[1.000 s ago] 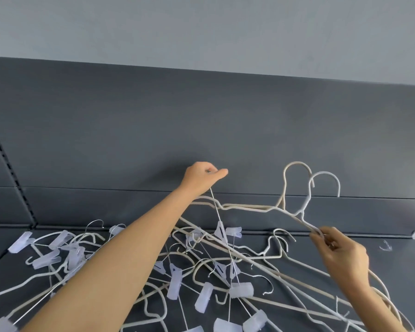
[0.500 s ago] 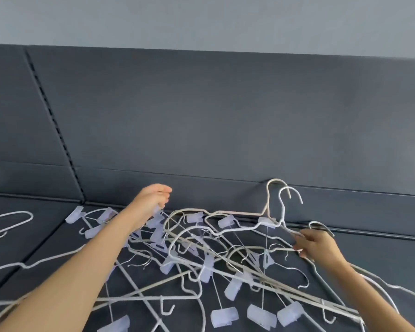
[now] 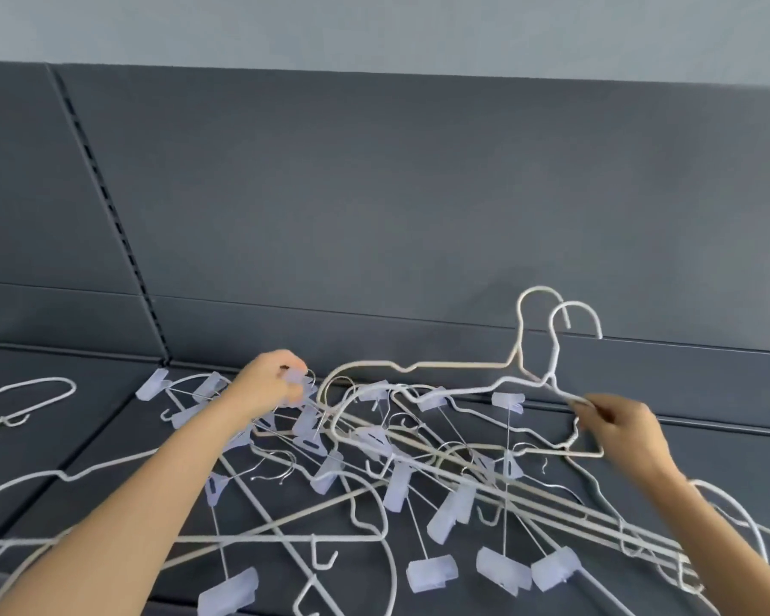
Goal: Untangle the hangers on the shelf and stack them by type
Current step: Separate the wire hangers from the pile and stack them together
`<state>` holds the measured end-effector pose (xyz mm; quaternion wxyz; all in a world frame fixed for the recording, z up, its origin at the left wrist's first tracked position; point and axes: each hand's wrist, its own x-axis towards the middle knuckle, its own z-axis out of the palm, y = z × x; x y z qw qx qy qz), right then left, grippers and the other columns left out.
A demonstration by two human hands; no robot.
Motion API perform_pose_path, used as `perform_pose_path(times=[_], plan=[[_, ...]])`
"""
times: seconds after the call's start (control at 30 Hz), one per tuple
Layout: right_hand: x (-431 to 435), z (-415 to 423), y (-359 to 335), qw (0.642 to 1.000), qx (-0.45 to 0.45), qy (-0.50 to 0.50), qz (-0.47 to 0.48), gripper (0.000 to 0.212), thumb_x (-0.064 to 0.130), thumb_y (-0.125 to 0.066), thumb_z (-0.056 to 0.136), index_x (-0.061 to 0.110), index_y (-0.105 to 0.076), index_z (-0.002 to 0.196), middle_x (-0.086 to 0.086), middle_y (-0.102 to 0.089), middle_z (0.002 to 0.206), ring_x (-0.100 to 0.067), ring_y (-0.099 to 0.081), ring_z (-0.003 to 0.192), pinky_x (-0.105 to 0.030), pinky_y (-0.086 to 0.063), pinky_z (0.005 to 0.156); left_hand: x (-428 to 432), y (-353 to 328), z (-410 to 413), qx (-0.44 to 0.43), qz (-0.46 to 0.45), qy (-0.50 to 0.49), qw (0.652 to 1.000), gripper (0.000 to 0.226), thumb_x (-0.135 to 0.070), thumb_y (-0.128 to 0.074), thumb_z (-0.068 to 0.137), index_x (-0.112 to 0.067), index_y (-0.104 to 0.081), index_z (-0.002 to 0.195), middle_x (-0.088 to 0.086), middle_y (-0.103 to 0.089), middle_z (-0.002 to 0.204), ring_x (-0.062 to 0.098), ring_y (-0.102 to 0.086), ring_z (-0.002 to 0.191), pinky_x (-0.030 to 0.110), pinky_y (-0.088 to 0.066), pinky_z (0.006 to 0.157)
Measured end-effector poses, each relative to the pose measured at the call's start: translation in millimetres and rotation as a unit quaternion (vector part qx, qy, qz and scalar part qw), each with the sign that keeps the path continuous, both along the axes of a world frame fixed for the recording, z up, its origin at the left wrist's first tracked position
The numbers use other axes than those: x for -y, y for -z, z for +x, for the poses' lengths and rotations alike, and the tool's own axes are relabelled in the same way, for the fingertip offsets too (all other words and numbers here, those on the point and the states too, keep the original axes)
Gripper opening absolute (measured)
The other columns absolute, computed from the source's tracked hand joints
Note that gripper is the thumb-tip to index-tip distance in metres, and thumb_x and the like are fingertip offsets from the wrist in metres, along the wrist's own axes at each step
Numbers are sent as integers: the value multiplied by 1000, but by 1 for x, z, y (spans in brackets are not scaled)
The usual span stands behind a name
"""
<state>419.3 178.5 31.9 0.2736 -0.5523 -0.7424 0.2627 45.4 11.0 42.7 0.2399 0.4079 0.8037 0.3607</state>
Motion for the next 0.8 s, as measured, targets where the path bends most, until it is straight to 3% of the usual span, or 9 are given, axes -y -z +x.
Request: perform_pose_path(times=[0.07,0.2,0.33,0.43,0.53,0.6,0.7,0.73,0.8], plan=[[-4,1,-13,999,-21,-3,36,36,23,-56,89,21,-52,53,10,-48,42,-20,-36,49,-33,-31,52,2,-10,-3,-37,38,2,999,24,-2,-63,79,-24,-57,85,7,-62,103,25,-58,95,36,-45,83],[-11,0,-32,995,-75,18,70,22,23,-59,87,23,-61,65,-1,-64,61,-29,-50,61,-37,-45,60,4,-22,-1,-67,108,13,992,17,-4,-55,87,-20,-55,94,1,-62,105,20,-57,103,36,-43,92],[-17,2,-39,993,-100,12,62,25,24,-61,86,30,-65,63,9,-66,67,-27,-51,61,-34,-41,55,10,-24,0,-47,143,32,988,25,0,-51,88,-23,-55,95,-3,-64,107,17,-56,111,39,-41,101],[-14,3,-42,993,-104,12,54,19,29,-60,86,43,-62,74,21,-65,66,-24,-53,64,-30,-40,58,11,-23,-2,-58,150,47,986,31,2,-50,87,-28,-53,91,-6,-62,111,15,-55,113,38,-39,103],[-12,4,-46,993,-109,10,54,19,30,-60,86,46,-60,77,31,-62,66,-23,-54,66,-30,-41,60,8,-20,-2,-56,140,55,987,31,1,-48,89,-30,-52,91,-10,-58,116,13,-51,117,35,-37,104],[-14,8,-48,990,-126,8,63,17,30,-61,86,45,-61,78,27,-64,68,-23,-52,64,-28,-41,58,5,-14,-4,-63,123,50,989,27,0,-45,90,-27,-51,92,-9,-55,122,13,-49,119,34,-35,103],[-16,16,-50,986,-150,13,73,12,31,-61,85,40,-64,78,0,-67,68,-21,-43,57,-15,-36,48,4,-2,-10,-61,100,23,993,22,-1,-42,91,-21,-49,92,-6,-52,128,16,-46,122,34,-34,102],[-16,19,-51,985,-157,18,71,12,31,-61,85,39,-65,76,-1,-67,68,-19,-41,56,-13,-35,45,4,3,-12,-57,95,14,994,23,0,-43,91,-22,-49,90,-5,-52,128,17,-47,121,34,-35,101],[-16,22,-51,984,-163,34,63,17,32,-61,85,43,-65,72,15,-66,65,-18,-40,54,-10,-35,44,3,8,-12,-55,88,-11,995,25,0,-44,90,-24,-48,88,-3,-55,122,19,-51,114,33,-37,95]])
